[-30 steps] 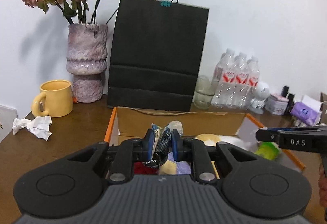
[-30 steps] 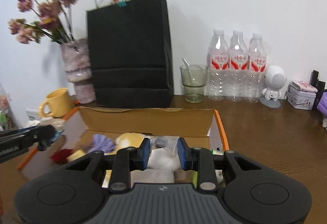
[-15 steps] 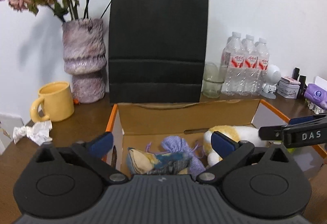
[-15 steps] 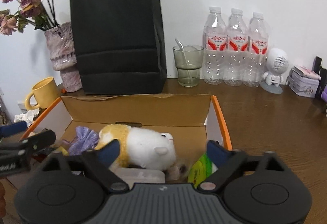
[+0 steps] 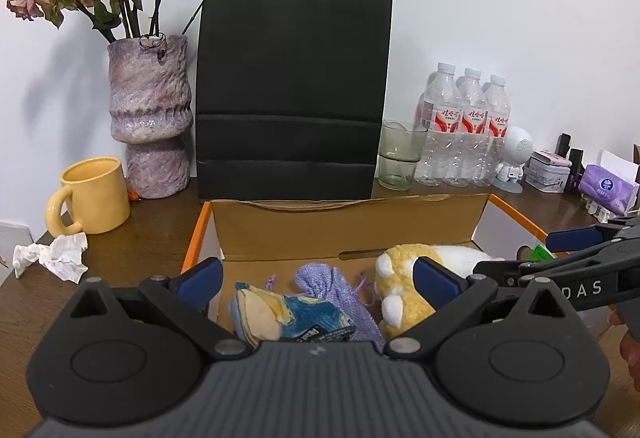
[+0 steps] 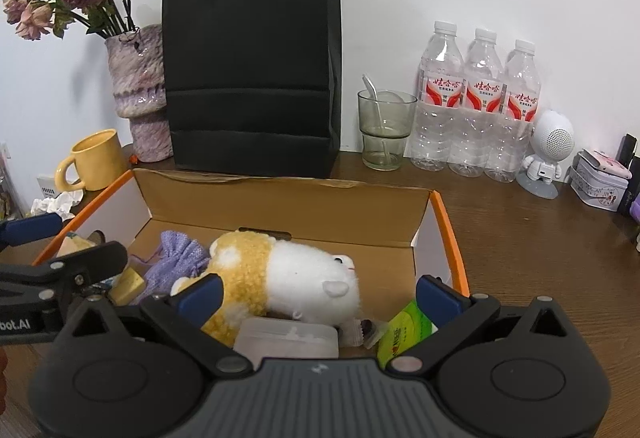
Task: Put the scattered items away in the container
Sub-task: 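Grasp the crumpled clear plastic bag on the table with the right gripper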
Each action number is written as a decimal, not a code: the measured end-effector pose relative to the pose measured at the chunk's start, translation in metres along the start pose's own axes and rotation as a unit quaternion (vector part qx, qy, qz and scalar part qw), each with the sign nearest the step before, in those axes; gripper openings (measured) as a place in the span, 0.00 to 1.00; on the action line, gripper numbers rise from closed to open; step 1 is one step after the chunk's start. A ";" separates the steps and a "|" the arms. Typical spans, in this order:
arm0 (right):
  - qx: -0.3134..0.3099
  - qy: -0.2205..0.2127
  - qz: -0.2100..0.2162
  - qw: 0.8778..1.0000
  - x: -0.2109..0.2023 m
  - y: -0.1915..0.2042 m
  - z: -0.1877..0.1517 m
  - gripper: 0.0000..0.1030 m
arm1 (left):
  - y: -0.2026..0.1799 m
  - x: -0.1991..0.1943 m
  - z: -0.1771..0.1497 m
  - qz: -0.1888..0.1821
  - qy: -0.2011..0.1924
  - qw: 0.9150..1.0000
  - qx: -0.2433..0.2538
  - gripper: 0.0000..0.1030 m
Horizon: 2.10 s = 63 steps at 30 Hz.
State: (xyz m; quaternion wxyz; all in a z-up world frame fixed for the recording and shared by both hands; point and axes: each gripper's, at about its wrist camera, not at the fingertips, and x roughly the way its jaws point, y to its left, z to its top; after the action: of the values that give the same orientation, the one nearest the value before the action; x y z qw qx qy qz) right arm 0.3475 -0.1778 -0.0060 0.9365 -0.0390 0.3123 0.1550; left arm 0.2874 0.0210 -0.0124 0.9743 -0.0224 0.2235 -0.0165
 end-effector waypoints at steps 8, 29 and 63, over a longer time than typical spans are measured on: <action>0.003 -0.013 0.003 1.000 -0.019 0.001 0.000 1.00 | 0.001 -0.015 0.001 0.001 -0.011 1.000 -0.007 1.00; -0.005 -0.013 0.013 1.000 -0.130 0.012 -0.085 1.00 | 0.002 -0.117 -0.062 0.003 0.045 0.999 -0.008 1.00; -0.015 0.035 0.071 0.997 -0.141 0.117 -0.163 0.39 | 0.062 -0.177 -0.128 0.026 0.084 0.995 -0.040 1.00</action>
State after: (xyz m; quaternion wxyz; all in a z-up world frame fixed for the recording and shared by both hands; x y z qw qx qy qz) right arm 0.1104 -0.1322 -0.0501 0.9110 -0.0363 0.3440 0.2244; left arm 0.0734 0.0857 -0.0532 0.9504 -0.0539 0.3058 0.0161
